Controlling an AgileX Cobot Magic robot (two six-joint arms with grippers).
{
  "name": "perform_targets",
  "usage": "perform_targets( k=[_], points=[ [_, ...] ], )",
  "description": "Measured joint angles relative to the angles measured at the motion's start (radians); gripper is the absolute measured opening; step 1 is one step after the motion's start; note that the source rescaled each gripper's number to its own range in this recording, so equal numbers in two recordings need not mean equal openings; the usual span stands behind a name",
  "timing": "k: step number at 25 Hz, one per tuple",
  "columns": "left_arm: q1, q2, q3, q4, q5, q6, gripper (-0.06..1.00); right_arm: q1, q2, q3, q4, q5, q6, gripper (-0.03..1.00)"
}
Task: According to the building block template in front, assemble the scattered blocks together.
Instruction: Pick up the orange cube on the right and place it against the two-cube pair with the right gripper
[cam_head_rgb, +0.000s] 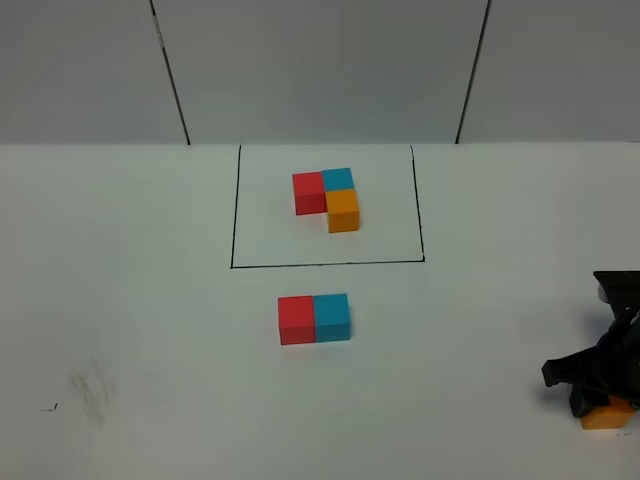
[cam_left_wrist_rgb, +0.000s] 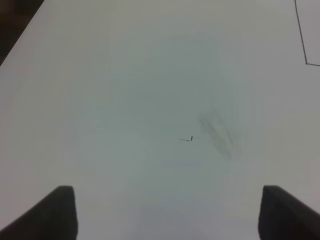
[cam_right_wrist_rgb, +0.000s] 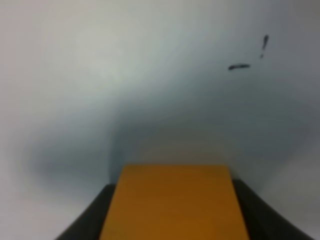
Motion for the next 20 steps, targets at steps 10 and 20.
perform_targets(
  k=[10, 20],
  points=[
    [0.000, 0.000, 0.000, 0.000, 0.000, 0.000, 1.00, 0.000, -0.101, 0.000, 0.026, 0.047, 0.003, 0.21],
    [0.000, 0.000, 0.000, 0.000, 0.000, 0.000, 1.00, 0.045, -0.315, 0.001, -0.018, 0.207, 0.101, 0.21]
  ],
)
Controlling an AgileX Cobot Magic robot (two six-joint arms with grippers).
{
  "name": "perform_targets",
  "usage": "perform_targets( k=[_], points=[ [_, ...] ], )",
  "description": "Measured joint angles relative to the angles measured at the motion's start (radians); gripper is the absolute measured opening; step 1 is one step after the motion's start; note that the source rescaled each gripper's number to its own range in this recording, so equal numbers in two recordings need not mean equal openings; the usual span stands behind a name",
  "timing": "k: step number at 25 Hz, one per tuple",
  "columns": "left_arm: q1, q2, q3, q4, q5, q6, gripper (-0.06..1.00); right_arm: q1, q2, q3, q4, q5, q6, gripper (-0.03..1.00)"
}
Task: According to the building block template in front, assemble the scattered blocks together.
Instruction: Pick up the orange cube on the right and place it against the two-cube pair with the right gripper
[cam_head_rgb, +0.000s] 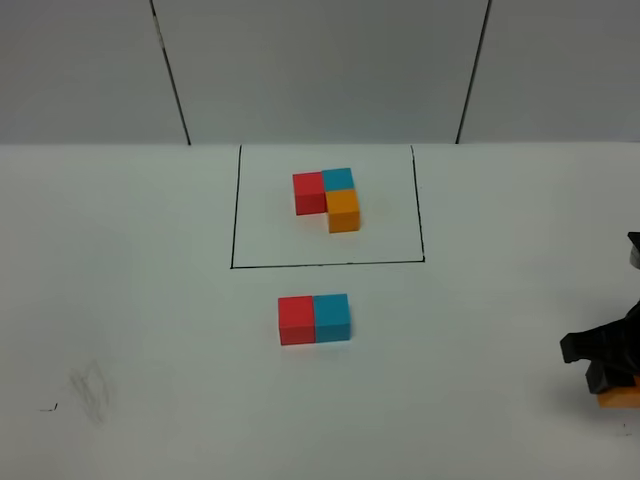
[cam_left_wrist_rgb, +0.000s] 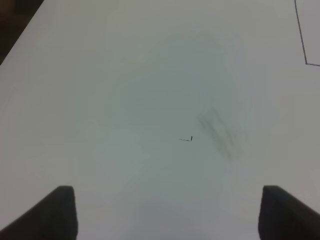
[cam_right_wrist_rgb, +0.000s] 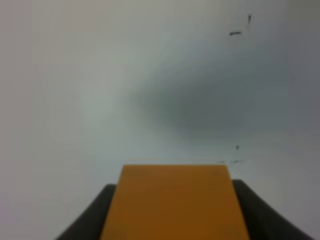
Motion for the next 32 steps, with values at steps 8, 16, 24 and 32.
perform_targets(
  k=[8, 16, 24, 32],
  points=[
    [0.000, 0.000, 0.000, 0.000, 0.000, -0.001, 1.00, 0.189, -0.033, -0.046, -0.058, 0.067, 0.170, 0.21],
    [0.000, 0.000, 0.000, 0.000, 0.000, -0.001, 1.00, 0.328, -0.028, -0.103, 0.087, 0.042, 0.150, 0.21],
    [0.000, 0.000, 0.000, 0.000, 0.000, -0.001, 1.00, 0.416, 0.051, -0.135, 0.129, 0.022, 0.147, 0.21],
    [0.000, 0.000, 0.000, 0.000, 0.000, -0.001, 1.00, 0.501, 0.167, -0.269, 0.052, 0.013, 0.170, 0.21]
  ],
)
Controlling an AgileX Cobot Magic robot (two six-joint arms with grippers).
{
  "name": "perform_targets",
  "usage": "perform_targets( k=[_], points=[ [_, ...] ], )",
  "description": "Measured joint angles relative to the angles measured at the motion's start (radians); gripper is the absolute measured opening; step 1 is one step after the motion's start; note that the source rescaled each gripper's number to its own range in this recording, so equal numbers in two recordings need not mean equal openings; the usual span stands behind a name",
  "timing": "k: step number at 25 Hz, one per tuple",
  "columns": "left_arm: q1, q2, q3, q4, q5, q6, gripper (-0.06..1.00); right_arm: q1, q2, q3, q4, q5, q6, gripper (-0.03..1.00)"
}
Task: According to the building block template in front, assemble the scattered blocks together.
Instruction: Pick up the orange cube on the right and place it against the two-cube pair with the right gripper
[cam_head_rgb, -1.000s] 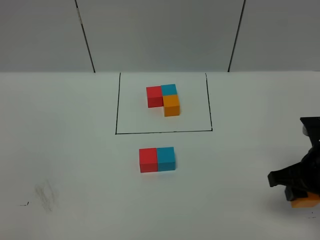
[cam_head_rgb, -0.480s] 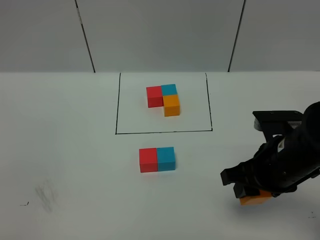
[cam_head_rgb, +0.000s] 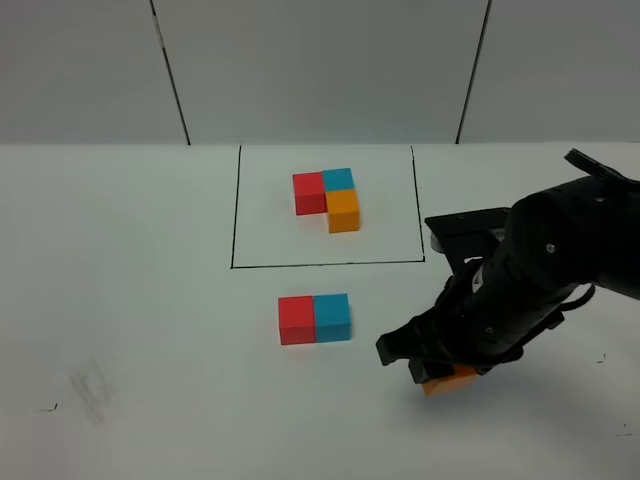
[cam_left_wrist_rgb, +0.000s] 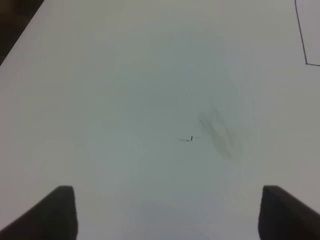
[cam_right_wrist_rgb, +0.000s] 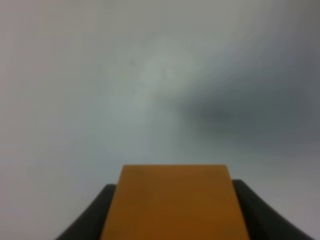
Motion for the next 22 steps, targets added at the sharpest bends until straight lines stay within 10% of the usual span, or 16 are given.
perform_targets(
  k=[14, 22],
  points=[
    [0.000, 0.000, 0.000, 0.002, 0.000, 0.000, 1.00, 0.217, 0.010, -0.081, -0.239, 0.088, 0.256, 0.21],
    [0.000, 0.000, 0.000, 0.002, 0.000, 0.001, 1.00, 0.280, 0.010, -0.081, -0.211, 0.098, 0.273, 0.21]
  ],
)
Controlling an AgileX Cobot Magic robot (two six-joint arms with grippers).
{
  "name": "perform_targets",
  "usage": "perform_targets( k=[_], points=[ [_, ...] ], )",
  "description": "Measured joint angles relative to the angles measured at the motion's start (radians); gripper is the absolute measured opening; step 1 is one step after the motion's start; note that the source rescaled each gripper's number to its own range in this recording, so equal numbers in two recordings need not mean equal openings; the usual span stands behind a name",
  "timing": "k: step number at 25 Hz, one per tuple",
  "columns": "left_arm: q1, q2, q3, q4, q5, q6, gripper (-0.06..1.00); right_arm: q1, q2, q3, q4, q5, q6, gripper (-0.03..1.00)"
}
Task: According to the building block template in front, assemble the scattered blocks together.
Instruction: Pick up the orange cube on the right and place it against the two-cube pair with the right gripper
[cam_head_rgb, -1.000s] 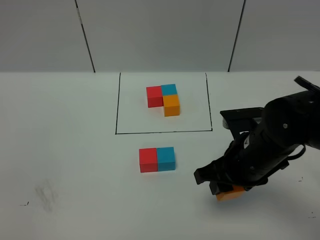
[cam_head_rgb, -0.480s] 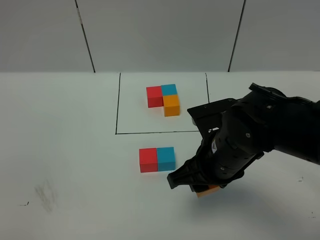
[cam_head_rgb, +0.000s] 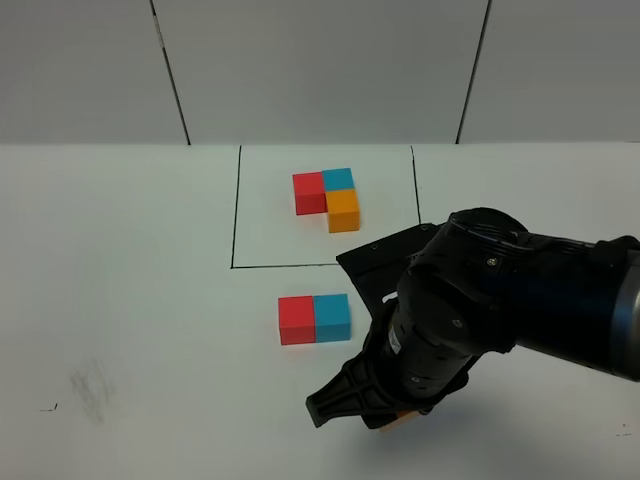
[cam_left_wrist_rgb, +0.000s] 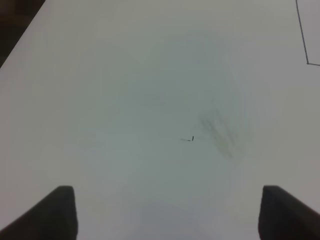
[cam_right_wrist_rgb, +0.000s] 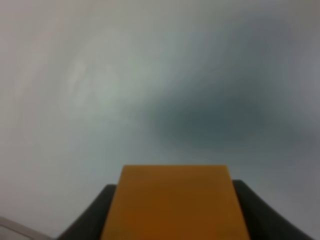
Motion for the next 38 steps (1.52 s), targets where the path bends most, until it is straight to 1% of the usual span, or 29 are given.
perform_targets(
  k=[4, 7, 11, 14, 21, 38],
  points=[
    [0.000, 0.000, 0.000, 0.000, 0.000, 0.000, 1.00, 0.000, 0.002, -0.006, 0.040, -0.014, -0.001, 0.21],
    [0.000, 0.000, 0.000, 0.000, 0.000, 0.000, 1.00, 0.000, 0.017, -0.050, 0.060, -0.010, -0.011, 0.21],
    [0.000, 0.000, 0.000, 0.000, 0.000, 0.000, 1.00, 0.000, 0.078, -0.143, 0.072, 0.035, -0.057, 0.21],
    [0.000, 0.000, 0.000, 0.000, 0.000, 0.000, 1.00, 0.000, 0.124, -0.191, 0.074, 0.083, -0.068, 0.21],
    [0.000, 0.000, 0.000, 0.001, 0.000, 0.000, 1.00, -0.015, 0.191, -0.253, 0.072, 0.084, -0.074, 0.21],
    [0.000, 0.000, 0.000, 0.001, 0.000, 0.000, 1.00, -0.019, 0.214, -0.270, 0.073, 0.072, -0.067, 0.21]
  ],
)
